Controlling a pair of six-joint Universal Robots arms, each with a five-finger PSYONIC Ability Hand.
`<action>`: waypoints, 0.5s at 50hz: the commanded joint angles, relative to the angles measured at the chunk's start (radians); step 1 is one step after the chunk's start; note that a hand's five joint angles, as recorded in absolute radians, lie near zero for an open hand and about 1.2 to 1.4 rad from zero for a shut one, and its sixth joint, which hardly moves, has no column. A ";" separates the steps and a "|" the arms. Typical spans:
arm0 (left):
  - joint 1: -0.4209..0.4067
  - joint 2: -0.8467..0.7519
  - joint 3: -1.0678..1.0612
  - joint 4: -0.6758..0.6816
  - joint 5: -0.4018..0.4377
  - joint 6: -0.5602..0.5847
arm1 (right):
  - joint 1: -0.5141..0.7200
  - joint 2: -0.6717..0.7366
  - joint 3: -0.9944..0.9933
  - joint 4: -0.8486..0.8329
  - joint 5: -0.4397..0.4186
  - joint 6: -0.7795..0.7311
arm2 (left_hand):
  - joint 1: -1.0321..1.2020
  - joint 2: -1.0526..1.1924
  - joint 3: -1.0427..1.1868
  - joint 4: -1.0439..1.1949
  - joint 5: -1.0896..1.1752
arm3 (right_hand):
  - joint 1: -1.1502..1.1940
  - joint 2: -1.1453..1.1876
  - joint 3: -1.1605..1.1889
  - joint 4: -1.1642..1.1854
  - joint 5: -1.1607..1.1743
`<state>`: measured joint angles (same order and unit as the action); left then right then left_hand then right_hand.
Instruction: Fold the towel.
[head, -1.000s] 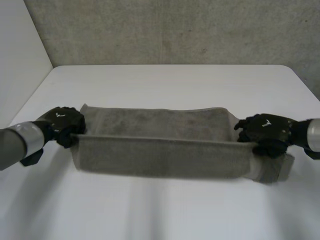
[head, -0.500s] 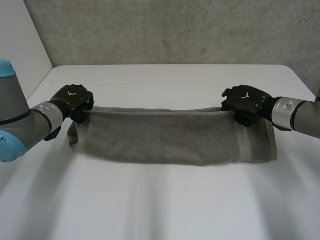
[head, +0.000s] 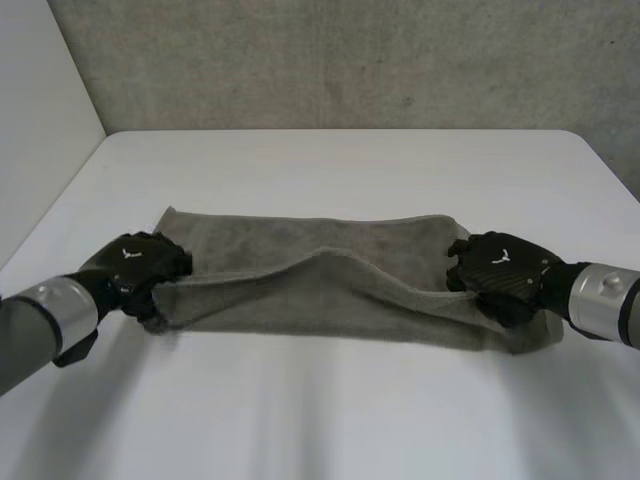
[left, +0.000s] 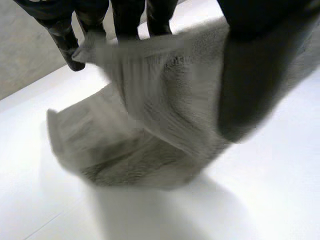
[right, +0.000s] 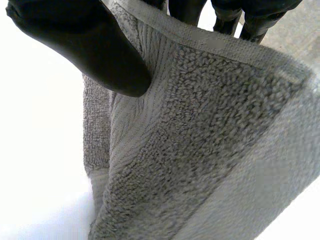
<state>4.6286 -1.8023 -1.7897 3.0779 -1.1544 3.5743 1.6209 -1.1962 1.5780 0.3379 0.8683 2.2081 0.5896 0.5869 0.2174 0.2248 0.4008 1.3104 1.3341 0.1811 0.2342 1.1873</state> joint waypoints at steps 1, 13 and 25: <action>0.036 0.041 -0.030 0.013 0.116 0.072 | -0.024 -0.014 0.025 -0.020 -0.014 0.004 | -0.217 -0.215 -0.043 -0.050 -0.203 | 0.086 0.062 -0.007 -0.060 0.034; 0.042 0.000 0.001 0.051 0.116 0.158 | -0.022 -0.014 0.033 -0.020 -0.015 0.010 | -0.229 -0.227 -0.043 -0.050 -0.215 | 0.086 0.062 -0.007 -0.060 0.034; 0.041 -0.041 0.047 0.076 0.136 0.331 | -0.016 -0.014 0.046 -0.023 -0.015 0.012 | 0.470 0.473 -0.043 -0.050 0.485 | 0.086 0.062 -0.007 -0.060 0.034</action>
<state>4.6669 -1.8304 -1.7696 3.1528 -1.0300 3.8197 1.6014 -1.2102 1.6183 0.3166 0.8525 2.2198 0.6310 0.6277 0.2174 0.2248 0.4445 1.3104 1.3341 0.1811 0.2342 1.1873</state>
